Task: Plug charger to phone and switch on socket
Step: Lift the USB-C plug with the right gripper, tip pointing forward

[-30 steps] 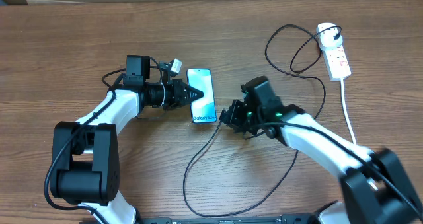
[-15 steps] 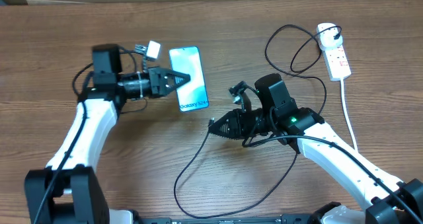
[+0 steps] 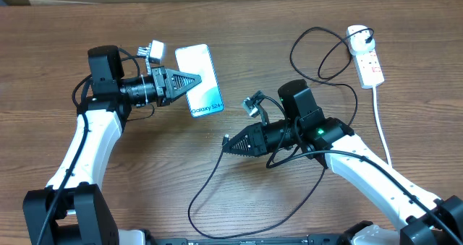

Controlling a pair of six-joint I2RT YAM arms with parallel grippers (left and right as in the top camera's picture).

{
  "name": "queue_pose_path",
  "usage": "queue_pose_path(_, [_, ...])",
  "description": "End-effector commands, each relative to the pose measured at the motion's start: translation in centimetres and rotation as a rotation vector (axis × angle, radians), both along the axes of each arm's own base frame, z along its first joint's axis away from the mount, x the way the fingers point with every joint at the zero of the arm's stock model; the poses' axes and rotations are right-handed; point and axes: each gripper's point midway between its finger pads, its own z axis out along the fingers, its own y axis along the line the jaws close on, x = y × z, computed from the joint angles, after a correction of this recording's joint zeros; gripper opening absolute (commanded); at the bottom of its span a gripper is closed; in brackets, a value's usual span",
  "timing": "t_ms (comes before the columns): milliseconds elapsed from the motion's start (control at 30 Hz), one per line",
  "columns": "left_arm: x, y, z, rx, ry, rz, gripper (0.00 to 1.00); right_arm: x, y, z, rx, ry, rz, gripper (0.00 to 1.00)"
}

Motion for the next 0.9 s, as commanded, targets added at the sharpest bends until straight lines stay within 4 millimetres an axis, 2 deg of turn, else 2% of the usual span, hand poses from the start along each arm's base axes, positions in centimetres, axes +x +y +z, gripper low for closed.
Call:
queue_pose_path(0, [0.7, 0.6, 1.4, 0.014, -0.034, 0.035, 0.04, 2.5, -1.1, -2.4, -0.166, -0.011, -0.183, 0.04])
queue_pose_path(200, [1.4, 1.3, 0.5, 0.053, -0.008, 0.092, 0.04, 5.4, -5.7, -7.5, -0.479, 0.089, -0.531, 0.04])
queue_pose_path(367, [1.6, 2.0, -1.5, 0.135, 0.032, 0.147, 0.04, 5.8, -8.6, -10.7, -0.611, 0.139, -0.697, 0.04])
queue_pose_path(567, [1.4, 3.2, -4.3, 0.250, 0.114, 0.215, 0.04, 5.5, -8.9, -14.5, -0.640, 0.228, -0.746, 0.04])
queue_pose_path(633, [1.4, 3.2, -4.4, 0.255, 0.123, 0.218, 0.04, 5.4, -8.9, -15.8, -0.658, 0.276, -0.763, 0.04])
queue_pose_path(767, [1.4, 3.2, -4.4, 0.259, 0.112, 0.215, 0.04, 5.7, -8.4, -17.0, -0.646, 0.313, -0.762, 0.04])
queue_pose_path(800, [1.4, 3.2, -4.4, 0.262, 0.106, 0.212, 0.04, 5.8, -8.4, -17.1, -0.645, 0.315, -0.766, 0.05])
queue_pose_path(867, [1.3, 3.2, -4.4, 0.269, 0.091, 0.207, 0.04, 6.0, -8.3, -17.0, -0.638, 0.308, -0.767, 0.20])
